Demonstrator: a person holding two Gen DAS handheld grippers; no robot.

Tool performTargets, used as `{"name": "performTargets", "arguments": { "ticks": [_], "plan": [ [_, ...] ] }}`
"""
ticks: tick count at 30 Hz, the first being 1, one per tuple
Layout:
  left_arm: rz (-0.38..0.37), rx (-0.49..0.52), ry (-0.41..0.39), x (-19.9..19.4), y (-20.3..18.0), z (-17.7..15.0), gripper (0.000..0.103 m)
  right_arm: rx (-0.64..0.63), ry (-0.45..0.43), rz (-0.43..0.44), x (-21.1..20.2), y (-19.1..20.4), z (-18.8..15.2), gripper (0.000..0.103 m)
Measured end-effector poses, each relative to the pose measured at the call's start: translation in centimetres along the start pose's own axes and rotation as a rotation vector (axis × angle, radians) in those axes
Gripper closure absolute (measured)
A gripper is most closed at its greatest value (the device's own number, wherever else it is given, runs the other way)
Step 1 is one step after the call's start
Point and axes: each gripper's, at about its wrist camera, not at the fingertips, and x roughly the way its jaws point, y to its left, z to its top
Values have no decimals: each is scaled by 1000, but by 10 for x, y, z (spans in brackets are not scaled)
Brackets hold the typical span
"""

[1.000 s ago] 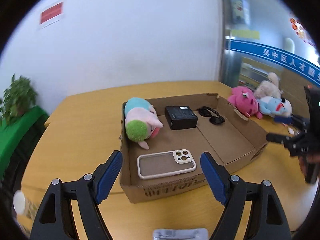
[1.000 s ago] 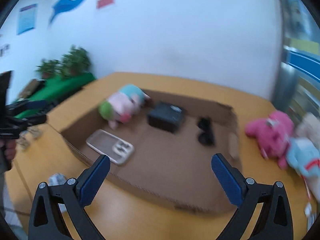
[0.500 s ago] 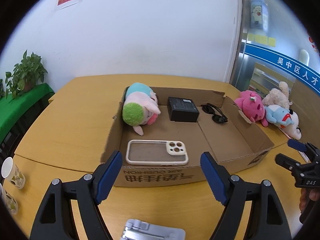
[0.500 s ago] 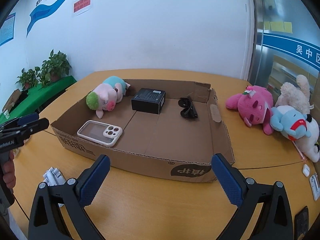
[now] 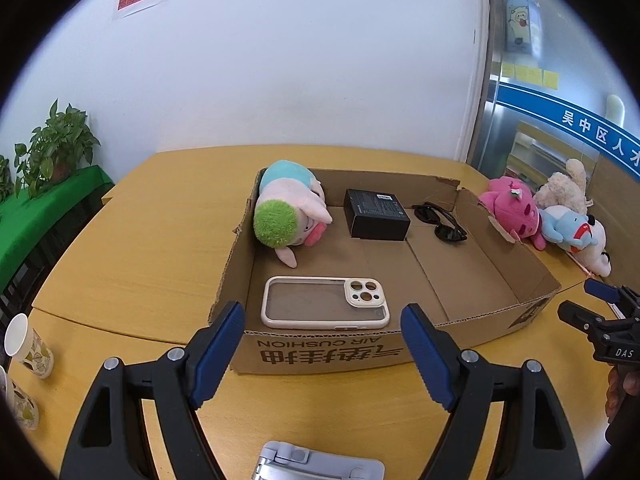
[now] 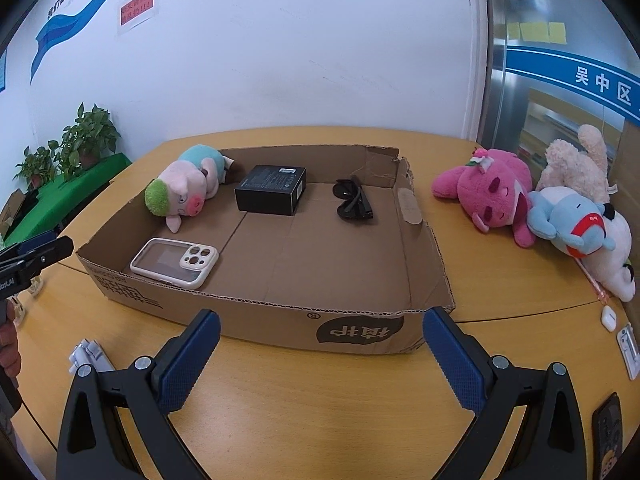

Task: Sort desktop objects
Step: 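Withdraw both grippers and move toward the white phone stand, then grasp the white phone stand with the right gripper while the left gripper grips it too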

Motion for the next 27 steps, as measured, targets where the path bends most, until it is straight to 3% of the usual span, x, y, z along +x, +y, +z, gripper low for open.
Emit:
{"name": "performTargets", "arguments": {
  "ticks": [7, 14, 16, 18, 23, 27],
  "plan": [
    [-7, -16, 34, -2, 6, -10, 22, -11, 27, 56, 4, 8, -3, 0],
    [5, -72, 122, -7, 32, -41, 22, -128, 136, 302, 25, 69, -28, 1],
    [0, -95, 158, -9, 42, -53, 22, -179, 171, 417, 30, 93, -40, 11],
    [12, -106, 186, -10, 50, -63, 22, -235, 204, 509, 36, 118, -53, 13],
    [12, -122, 242, -8, 67, -82, 22, -375, 241, 606, 47, 168, -81, 16],
    [-14, -109, 278, -2, 72, -95, 26, -433, 242, 617, 49, 184, -92, 18]
  ]
}}
